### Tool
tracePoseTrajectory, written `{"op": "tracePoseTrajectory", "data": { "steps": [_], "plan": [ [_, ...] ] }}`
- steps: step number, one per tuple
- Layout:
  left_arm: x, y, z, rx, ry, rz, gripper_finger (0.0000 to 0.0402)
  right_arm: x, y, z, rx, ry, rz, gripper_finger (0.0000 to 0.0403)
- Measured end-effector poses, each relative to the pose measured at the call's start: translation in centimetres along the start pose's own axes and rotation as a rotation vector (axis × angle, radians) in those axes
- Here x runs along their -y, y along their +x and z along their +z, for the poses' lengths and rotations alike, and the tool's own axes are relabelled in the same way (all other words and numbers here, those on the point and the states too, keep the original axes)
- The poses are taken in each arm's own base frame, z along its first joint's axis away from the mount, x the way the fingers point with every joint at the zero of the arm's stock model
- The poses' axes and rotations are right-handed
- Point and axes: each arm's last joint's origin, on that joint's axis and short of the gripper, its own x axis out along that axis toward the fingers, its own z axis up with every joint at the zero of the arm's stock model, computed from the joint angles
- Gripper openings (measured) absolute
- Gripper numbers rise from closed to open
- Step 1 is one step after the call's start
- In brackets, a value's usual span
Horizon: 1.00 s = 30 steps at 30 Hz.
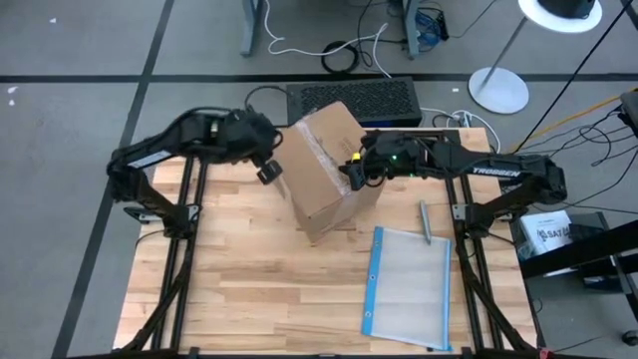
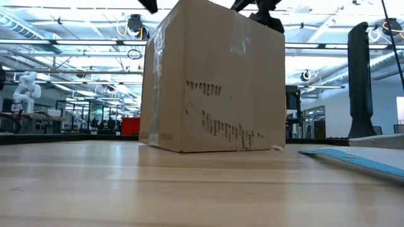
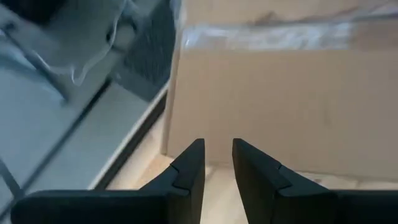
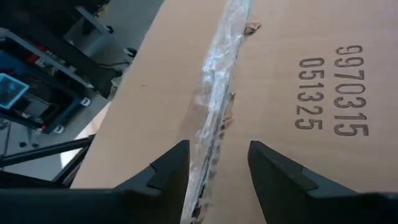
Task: Unpack boxes
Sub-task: Open the cardboard box using the gray cutter
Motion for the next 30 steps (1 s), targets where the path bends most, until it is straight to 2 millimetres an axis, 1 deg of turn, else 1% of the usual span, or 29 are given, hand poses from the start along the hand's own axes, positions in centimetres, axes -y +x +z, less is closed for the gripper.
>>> {"op": "tracePoseTrajectory", "data": {
  "steps": [3, 5, 8, 10, 12, 15, 18, 21, 23, 25, 28, 30],
  "plan": [
    [-1.0, 2.2, -0.3, -0.102, -0.044, -0.049, 0.0089, 0.0, 0.1, 0.0, -0.01, 0.012, 0.009, 0.0157],
    [-1.4, 3.9, -0.8, -0.176, -0.066, -0.076, 0.0089, 0.4, 0.1, -0.1, -0.036, 0.022, -0.017, 0.0157],
    [-1.4, 6.3, -1.5, -0.243, -0.087, -0.102, 0.0089, 1.1, 0.0, -0.7, -0.108, 0.031, -0.085, 0.0157],
    [-1.1, 7.3, -1.8, -0.265, -0.092, -0.139, 0.0089, 1.3, 0.2, -0.9, -0.126, 0.03, -0.116, 0.0157],
    [-0.8, 7.5, -1.8, -0.263, -0.093, -0.172, 0.0089, 1.2, 0.2, -0.9, -0.121, 0.02, -0.114, 0.0157],
    [-0.1, 7.4, -1.3, -0.202, -0.087, -0.22, 0.0089, 0.9, 0.3, -0.6, -0.096, 0.024, -0.08, 0.0157],
    [0.2, 7.1, -1.0, -0.169, -0.08, -0.265, 0.0088, 0.8, 0.1, -0.3, -0.14, 0.036, -0.1, 0.0154],
    [0.3, 7.0, -0.7, -0.148, -0.077, -0.279, 0.0088, 0.9, 0.5, -0.1, -0.173, 0.03, -0.116, 0.0141],
    [0.5, 7.4, -0.6, -0.161, -0.074, -0.282, 0.0088, 0.9, 1.0, -0.1, -0.196, 0.014, -0.081, 0.0132],
    [0.8, 8.0, -0.7, -0.193, -0.064, -0.277, 0.0088, 0.3, 1.4, -0.1, -0.195, 0.0, -0.015, 0.0127],
    [1.3, 8.8, -0.6, -0.214, -0.052, -0.267, 0.0088, -0.5, 1.8, 0.0, -0.189, -0.005, 0.085, 0.0126],
    [1.6, 9.0, -0.6, -0.221, -0.044, -0.265, 0.0088, -0.5, 1.9, 0.1, -0.198, 0.006, 0.106, 0.0126]
  ]
}}
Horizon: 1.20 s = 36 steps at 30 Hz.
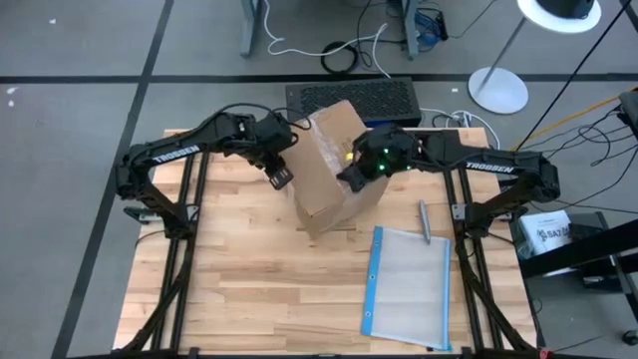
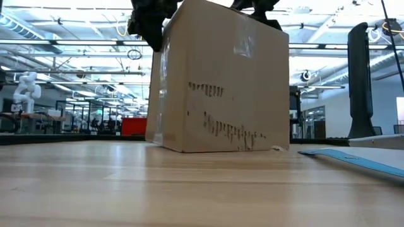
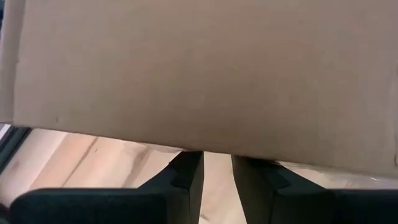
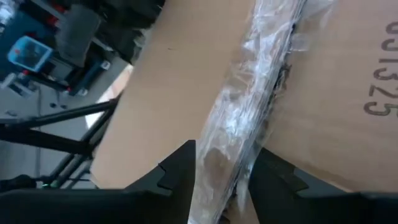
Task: Unpack boxes
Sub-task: Open the cardboard box using the gray cutter
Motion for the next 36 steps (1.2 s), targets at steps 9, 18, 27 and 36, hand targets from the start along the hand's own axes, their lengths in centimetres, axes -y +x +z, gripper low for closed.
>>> {"op": "tracePoseTrajectory", "data": {
  "steps": [9, 18, 27, 36],
  "plan": [
    [0.5, 0.1, -0.4, -0.048, -0.01, -0.026, 0.0088, -0.7, -0.1, 0.4, 0.019, 0.019, 0.073, 0.0125],
    [1.7, 0.0, -0.6, -0.053, -0.034, -0.066, 0.0088, -5.7, -1.4, 2.6, 0.03, -0.184, 0.258, 0.0059],
    [3.5, -2.3, 2.6, 0.285, -0.075, -0.211, 0.0088, -9.7, -0.9, 3.5, -0.04, -0.365, 0.19, 0.0019],
    [3.3, -7.2, 2.7, 0.354, -0.04, -0.212, 0.0089, -10.2, -0.1, 3.4, -0.136, -0.453, 0.13, 0.0039]
  ]
}}
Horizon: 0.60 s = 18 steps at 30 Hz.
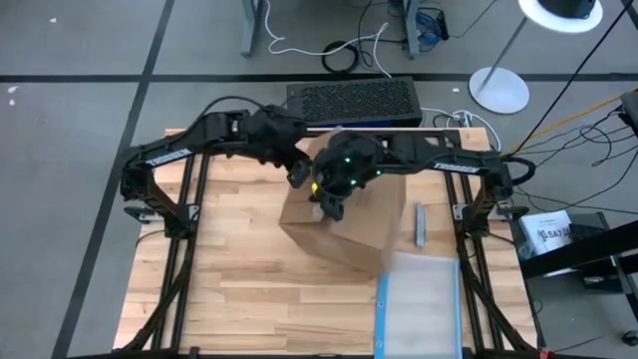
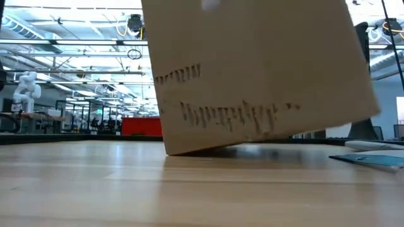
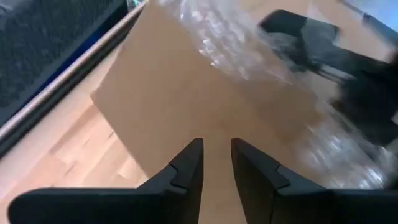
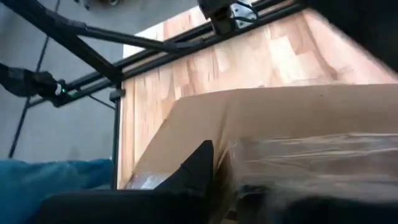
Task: Unpack boxes
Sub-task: Open the cardboard box using the gray cutter
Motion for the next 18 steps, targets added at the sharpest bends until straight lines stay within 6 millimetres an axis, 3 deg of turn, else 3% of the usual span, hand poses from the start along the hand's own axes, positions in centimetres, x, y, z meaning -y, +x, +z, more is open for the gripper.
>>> {"op": "tracePoseTrajectory", "data": {
  "steps": [5, 11, 14, 18],
  "plan": [
    [0.3, -4.0, 1.5, 0.107, 0.043, 0.012, 0.0089, -0.5, -0.7, -0.2, -0.03, -0.07, 0.002, 0.0025],
    [0.1, -8.8, 2.4, 0.237, 0.111, 0.111, 0.0089, -2.2, -1.9, -0.2, -0.06, -0.21, 0.131, 0.0005],
    [-0.3, -10.2, 2.7, 0.281, 0.144, 0.185, 0.0089, -2.9, -2.7, -0.6, -0.101, -0.298, 0.159, 0.0003],
    [-0.8, -10.3, 2.7, 0.269, 0.152, 0.211, 0.0089, -3.6, -3.7, -1.5, -0.174, -0.394, 0.187, 0.0002]
  ]
}}
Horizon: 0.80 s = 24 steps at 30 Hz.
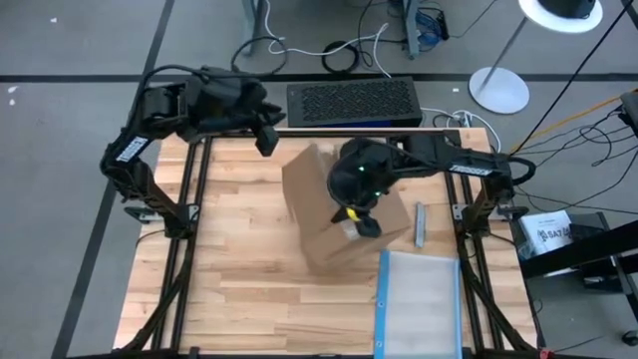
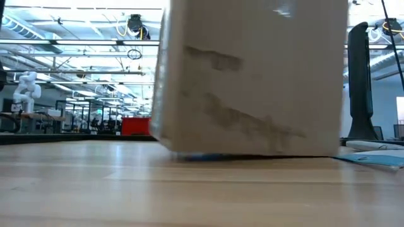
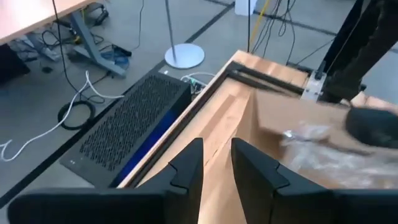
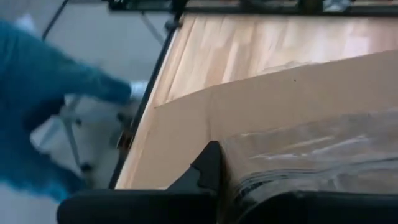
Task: Unpack boxes
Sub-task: Open the cardboard box using the gray cutter
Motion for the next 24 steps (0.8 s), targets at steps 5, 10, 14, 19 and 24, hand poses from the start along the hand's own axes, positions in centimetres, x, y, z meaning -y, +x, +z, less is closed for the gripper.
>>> {"op": "tracePoseTrajectory", "data": {
  "steps": [5, 10, 14, 19, 24],
  "plan": [
    [0.4, 1.8, -0.3, -0.069, 0.014, -0.033, 0.0088, -1.5, -0.2, -0.3, -0.045, -0.104, 0.032, 0.0001],
    [1.3, 4.8, -0.5, -0.135, 0.066, -0.047, 0.0088, -2.7, 0.5, -0.3, -0.053, -0.162, 0.103, 0.0001],
    [1.6, 7.4, -0.4, -0.169, 0.061, -0.133, 0.0088, -3.0, 1.8, -0.2, -0.071, -0.177, 0.125, 0.0001],
    [2.9, 9.0, -1.2, -0.272, 0.115, -0.359, 0.0088, -3.2, 2.0, -0.1, -0.071, -0.183, 0.122, 0.0],
    [4.2, 8.7, -2.0, -0.297, 0.32, -0.405, 0.0088, -3.2, 1.8, -0.2, -0.07, -0.159, 0.118, 0.0]
  ]
}}
